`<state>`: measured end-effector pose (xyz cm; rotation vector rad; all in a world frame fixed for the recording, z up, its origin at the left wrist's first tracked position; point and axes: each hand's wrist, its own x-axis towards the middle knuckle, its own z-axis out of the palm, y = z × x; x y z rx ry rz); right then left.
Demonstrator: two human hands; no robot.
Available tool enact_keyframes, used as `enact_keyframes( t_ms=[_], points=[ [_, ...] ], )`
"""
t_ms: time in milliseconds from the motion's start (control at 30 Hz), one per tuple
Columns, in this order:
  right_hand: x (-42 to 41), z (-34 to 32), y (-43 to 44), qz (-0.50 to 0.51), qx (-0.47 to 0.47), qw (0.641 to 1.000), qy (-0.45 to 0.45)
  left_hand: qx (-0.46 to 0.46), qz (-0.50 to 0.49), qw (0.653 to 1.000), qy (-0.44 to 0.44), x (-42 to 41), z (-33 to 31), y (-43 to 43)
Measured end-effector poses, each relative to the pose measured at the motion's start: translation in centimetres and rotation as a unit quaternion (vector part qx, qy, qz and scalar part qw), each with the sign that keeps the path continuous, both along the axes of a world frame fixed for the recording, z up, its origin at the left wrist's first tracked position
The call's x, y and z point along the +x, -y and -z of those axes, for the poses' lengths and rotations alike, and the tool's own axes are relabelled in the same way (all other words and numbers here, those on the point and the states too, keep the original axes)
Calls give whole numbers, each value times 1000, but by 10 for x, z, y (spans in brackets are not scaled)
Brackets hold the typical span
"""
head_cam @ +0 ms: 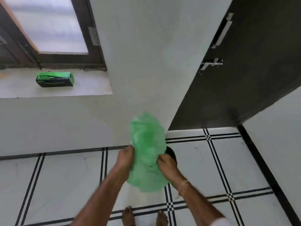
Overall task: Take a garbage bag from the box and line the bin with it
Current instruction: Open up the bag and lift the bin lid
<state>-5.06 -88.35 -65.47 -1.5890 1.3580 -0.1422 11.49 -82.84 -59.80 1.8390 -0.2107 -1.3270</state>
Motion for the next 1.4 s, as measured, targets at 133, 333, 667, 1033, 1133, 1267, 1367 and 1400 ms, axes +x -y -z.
enact_keyframes(
  t_ms=[133, 333, 667, 1033, 1133, 1267, 1367, 1400],
  points=[
    [-18, -17, 17, 110, 210, 965, 115, 76, -53, 987, -133, 13, 11, -30],
    [-43, -43, 24, 121, 347, 915, 166, 47, -63, 972, -220, 37, 8, -45],
    [-55, -24, 15, 292, 362, 825, 320, -53, -221, 916, -330, 77, 34, -63],
    [-55, -14, 18, 362, 256, 791, 421, -39, -256, 914, -313, 76, 49, -25],
    [-63, -13, 26, 386, 200, 791, 430, -60, -237, 917, -316, 76, 45, -15],
    [-67, -14, 34, 312, 173, 844, 401, -80, -168, 943, -275, 71, 51, -5],
    [-66, -7, 42, 218, 139, 915, 310, -89, -124, 956, -249, 65, 64, 7],
    [-65, -4, 43, 177, 138, 935, 275, -85, -113, 958, -248, 62, 67, 10]
  ],
)
